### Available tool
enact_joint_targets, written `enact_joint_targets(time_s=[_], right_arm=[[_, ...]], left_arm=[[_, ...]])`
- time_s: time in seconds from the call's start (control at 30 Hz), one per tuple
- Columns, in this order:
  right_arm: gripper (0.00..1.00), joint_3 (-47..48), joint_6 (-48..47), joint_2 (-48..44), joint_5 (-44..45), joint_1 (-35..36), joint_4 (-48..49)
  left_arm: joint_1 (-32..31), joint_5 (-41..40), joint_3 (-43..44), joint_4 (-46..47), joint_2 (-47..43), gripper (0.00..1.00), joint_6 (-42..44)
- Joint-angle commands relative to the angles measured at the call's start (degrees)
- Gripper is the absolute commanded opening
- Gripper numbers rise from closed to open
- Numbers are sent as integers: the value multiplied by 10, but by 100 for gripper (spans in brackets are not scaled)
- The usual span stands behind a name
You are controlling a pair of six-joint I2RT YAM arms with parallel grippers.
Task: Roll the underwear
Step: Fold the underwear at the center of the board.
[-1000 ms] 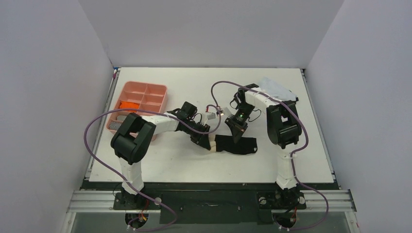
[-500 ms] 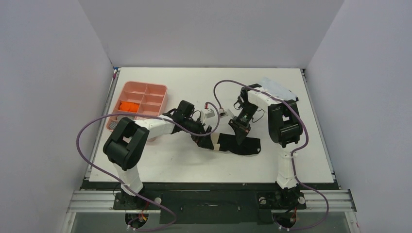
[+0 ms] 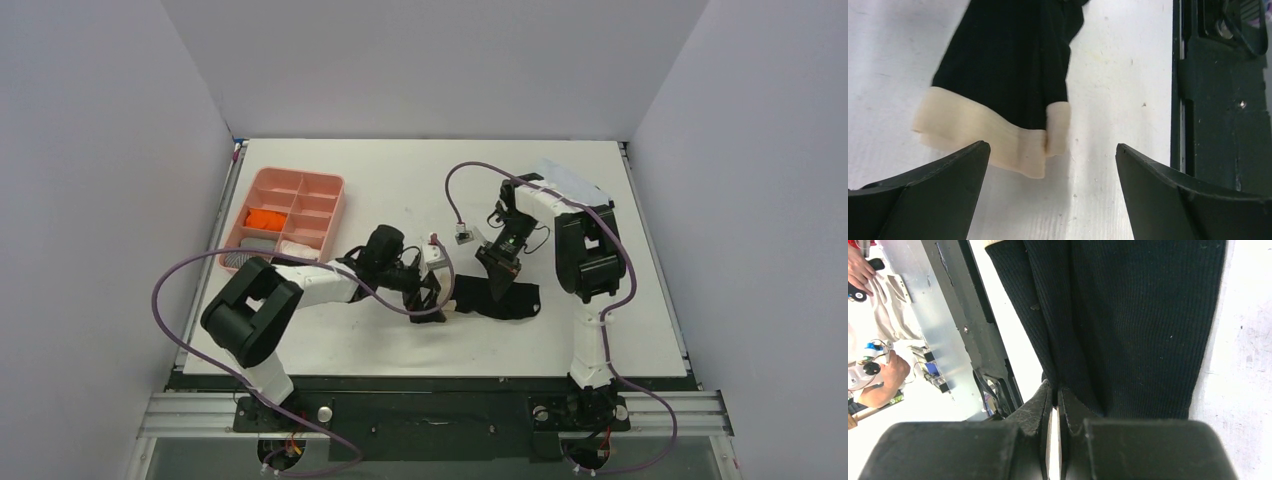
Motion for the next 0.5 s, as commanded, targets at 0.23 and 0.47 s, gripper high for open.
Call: enact_joint_targets(time_s=[0.23, 0.47], right_arm=[[0, -20, -11, -13, -34, -8, -17], [0, -26, -11, -11, -35, -9, -18]], left_arm=[[-80, -109, -113, 230, -40, 97, 136], [-101, -165, -171, 343, -36, 97, 191]])
